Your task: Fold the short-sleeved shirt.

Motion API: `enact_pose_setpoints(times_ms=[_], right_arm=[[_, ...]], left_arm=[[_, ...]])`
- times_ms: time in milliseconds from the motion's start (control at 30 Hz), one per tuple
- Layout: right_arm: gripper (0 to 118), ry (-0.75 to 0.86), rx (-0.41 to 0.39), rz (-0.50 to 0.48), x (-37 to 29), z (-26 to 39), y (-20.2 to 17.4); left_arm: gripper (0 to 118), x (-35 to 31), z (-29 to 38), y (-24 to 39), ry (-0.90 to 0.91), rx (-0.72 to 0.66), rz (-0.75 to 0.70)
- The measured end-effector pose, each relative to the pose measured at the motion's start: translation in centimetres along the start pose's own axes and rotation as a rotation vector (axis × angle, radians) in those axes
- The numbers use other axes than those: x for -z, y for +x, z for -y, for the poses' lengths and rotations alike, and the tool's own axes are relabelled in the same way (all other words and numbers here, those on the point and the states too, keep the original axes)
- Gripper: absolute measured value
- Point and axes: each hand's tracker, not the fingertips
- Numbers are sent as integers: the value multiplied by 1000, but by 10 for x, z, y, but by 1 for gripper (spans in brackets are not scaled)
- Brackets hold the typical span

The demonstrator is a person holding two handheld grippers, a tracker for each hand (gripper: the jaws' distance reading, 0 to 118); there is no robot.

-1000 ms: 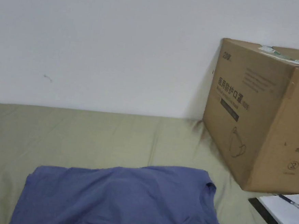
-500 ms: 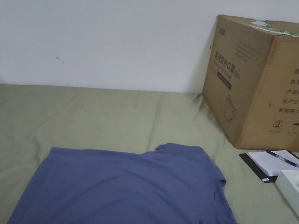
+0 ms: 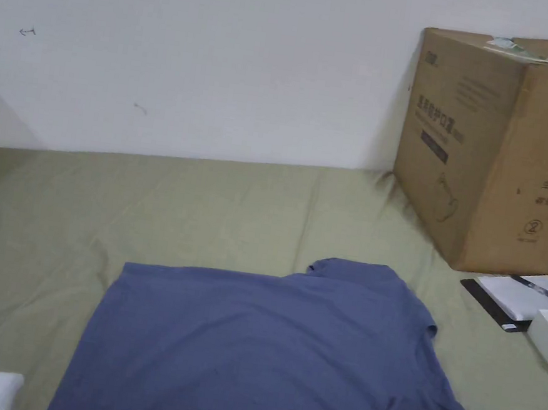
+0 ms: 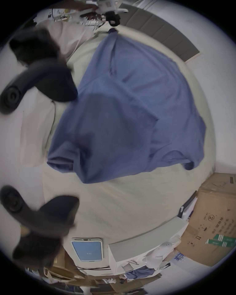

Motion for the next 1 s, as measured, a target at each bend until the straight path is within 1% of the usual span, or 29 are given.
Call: enact_pose_setpoints(times_ms=[33,100,133,200,267,300,333,367,400,433,467,500,533,567,633,700,733,767,800,833,867,900,933,967,1000], right_arm=[[112,88,14,-52,-13,-2,0],[112,200,48,-43,-39,-4,-13],[112,266,54,-61,-51,-5,-21],[112,462,63,-132,-86,-2,-48],[111,672,64,-191,-113,5,-74],[110,788,68,-210,-124,12,-90],[106,883,67,-215,-131,19,-102],[95,966,65,-215,-136,24,-114],[95,1009,52,-205,-139,28,-125],[90,1052,34,-200,-139,30,-135],[59,1083,10,-182,-139,31,-143],[18,1103,-14,-168,-138,31,-149],[0,1087,-63,-185,-136,29,-158],[0,1110,-55,-137,-134,25,-158],[0,1096,-59,-143,-133,19,-164],[0,1099,-44,-155,-137,17,-161],[0,1090,-37,-162,-138,15,-161],[0,1073,-32,-160,-138,14,-162],[0,1051,-30,-159,-138,12,-162],[0,1022,-25,-165,-141,12,-158],[0,985,-20,-178,-141,12,-157],[0,959,-15,-209,-139,11,-155],[0,931,-13,-236,-137,11,-154],[0,906,-10,-252,-135,11,-152],[0,879,-16,-257,-131,11,-152]], left_arm=[[116,-13,-3,3,8,-8,16],[116,-43,-6,17,112,-13,65],[116,-56,-6,24,164,-4,90],[116,-79,-6,45,263,13,123],[111,-99,-4,63,359,25,166],[106,-111,0,73,473,30,140],[93,-118,5,84,563,42,129],[82,-126,10,93,649,57,114],[76,-132,13,101,708,75,88],[76,-135,15,107,754,90,78],[51,-135,18,112,788,101,52],[20,-135,19,116,818,111,32],[0,-134,21,119,841,122,14],[0,-133,21,120,863,121,-1],[0,-133,18,121,857,117,3],[0,-132,13,120,862,98,-47],[0,-134,8,114,840,87,-47],[0,-131,-3,104,773,69,-43],[0,-124,-20,91,658,54,-18],[0,-114,-35,75,497,29,45],[0,-103,-50,57,333,-12,55],[0,-82,-61,39,129,-52,57],[0,-61,-67,21,-38,-84,80],[0,-38,-64,4,-174,-97,119],[0,-22,-57,-8,-220,-58,105]])
